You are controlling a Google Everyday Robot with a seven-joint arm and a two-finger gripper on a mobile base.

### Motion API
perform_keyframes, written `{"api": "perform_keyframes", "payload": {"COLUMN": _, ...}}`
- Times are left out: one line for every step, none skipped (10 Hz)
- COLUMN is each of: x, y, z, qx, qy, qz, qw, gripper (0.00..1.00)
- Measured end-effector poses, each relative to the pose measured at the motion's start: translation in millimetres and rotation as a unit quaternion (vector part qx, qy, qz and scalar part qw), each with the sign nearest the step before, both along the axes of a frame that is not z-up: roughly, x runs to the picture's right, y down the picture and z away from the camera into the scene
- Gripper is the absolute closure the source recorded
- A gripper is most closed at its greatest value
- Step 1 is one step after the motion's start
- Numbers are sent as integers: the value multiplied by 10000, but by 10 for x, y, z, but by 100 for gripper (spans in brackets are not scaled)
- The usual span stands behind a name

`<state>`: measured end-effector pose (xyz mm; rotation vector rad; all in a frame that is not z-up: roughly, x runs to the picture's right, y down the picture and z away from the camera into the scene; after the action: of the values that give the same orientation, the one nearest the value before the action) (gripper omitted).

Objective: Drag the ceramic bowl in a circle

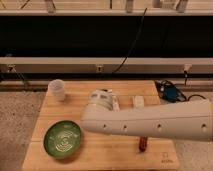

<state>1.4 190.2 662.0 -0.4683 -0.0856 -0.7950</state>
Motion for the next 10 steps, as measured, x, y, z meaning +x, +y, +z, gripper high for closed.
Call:
{"api": "perform_keyframes", "payload": {"x": -141, "y": 111, "z": 33, "qx": -28, "qy": -151, "qz": -170, "qw": 9997, "gripper": 20}}
{"api": "perform_keyframes", "payload": {"x": -230, "y": 187, "z": 40, "qx": -42, "qy": -249, "qz": -268, "qw": 9993, "gripper": 20}}
{"api": "perform_keyframes", "payload": {"x": -285, "y": 212, "z": 38, "qx": -58, "qy": -293, "qz": -280, "qw": 9992, "gripper": 20}}
{"api": "perform_keyframes", "payload": {"x": -295, "y": 218, "z": 48, "qx": -71, "qy": -349, "qz": -251, "qw": 9991, "gripper": 20}}
{"api": "perform_keyframes", "payload": {"x": -301, "y": 247, "z": 81, "qx": -89, "qy": -439, "qz": -224, "qw": 9987, "gripper": 20}}
{"api": "perform_keyframes", "payload": {"x": -297, "y": 270, "z": 129, "qx": -92, "qy": -466, "qz": -219, "qw": 9986, "gripper": 20}}
{"api": "perform_keyframes", "payload": {"x": -315, "y": 283, "z": 151, "qx": -86, "qy": -498, "qz": -245, "qw": 9984, "gripper": 20}}
{"api": "perform_keyframes", "payload": {"x": -383, "y": 313, "z": 162, "qx": -100, "qy": -560, "qz": -281, "qw": 9980, "gripper": 20}}
{"api": "perform_keyframes", "payload": {"x": -428, "y": 330, "z": 191, "qx": -101, "qy": -612, "qz": -286, "qw": 9977, "gripper": 20}}
{"api": "perform_keyframes", "payload": {"x": -427, "y": 340, "z": 226, "qx": -99, "qy": -648, "qz": -278, "qw": 9975, "gripper": 20}}
